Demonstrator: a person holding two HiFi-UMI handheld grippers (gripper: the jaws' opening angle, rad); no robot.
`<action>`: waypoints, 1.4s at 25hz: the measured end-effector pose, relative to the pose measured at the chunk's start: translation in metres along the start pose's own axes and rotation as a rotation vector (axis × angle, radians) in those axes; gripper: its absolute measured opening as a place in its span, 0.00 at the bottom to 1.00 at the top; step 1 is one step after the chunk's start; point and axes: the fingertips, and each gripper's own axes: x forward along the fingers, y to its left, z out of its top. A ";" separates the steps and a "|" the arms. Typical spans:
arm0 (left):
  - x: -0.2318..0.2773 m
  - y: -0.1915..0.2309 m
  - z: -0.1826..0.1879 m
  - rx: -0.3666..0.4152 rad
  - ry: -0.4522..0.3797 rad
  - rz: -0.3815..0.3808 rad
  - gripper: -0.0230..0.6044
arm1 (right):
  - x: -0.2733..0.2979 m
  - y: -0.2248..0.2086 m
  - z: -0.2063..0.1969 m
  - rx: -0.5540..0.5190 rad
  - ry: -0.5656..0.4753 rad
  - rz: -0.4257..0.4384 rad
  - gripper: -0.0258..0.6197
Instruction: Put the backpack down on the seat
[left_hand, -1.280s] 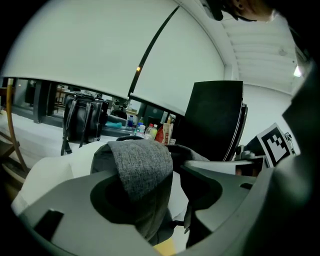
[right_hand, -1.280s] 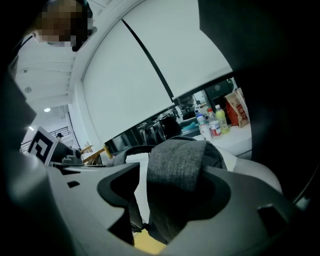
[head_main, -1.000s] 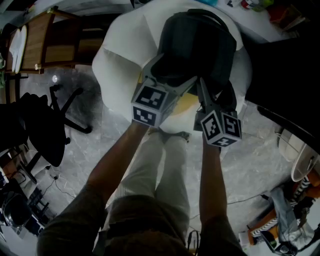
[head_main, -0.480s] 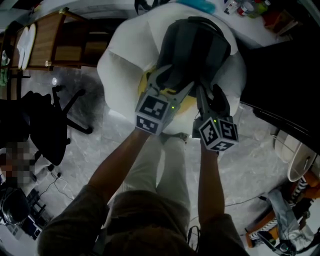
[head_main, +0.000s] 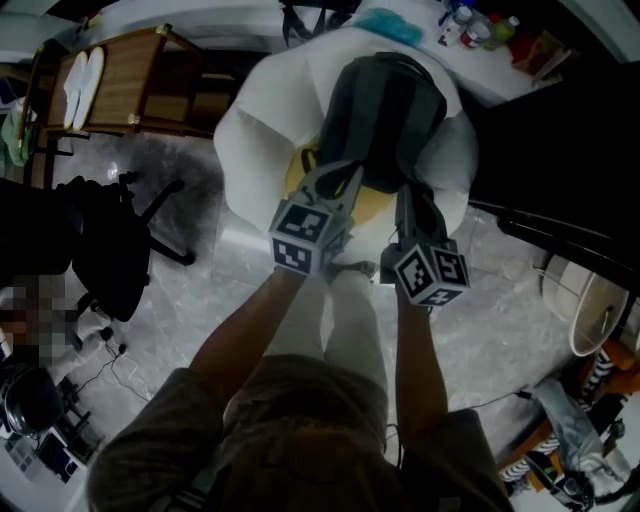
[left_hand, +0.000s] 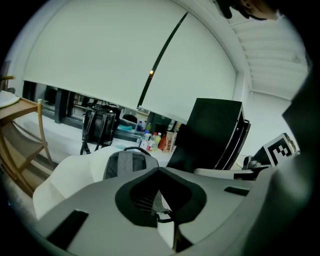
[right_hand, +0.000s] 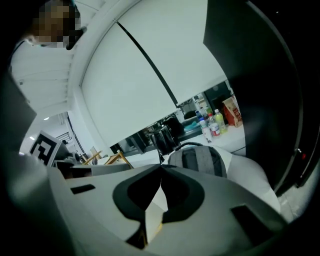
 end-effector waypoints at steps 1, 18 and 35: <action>-0.009 -0.003 0.006 -0.012 0.003 0.008 0.04 | -0.006 0.008 0.007 0.002 -0.006 0.005 0.04; -0.146 -0.092 0.092 -0.043 0.018 -0.082 0.04 | -0.132 0.129 0.084 -0.038 0.011 0.163 0.04; -0.228 -0.179 0.141 0.148 0.002 -0.345 0.04 | -0.226 0.190 0.144 -0.132 -0.026 0.332 0.04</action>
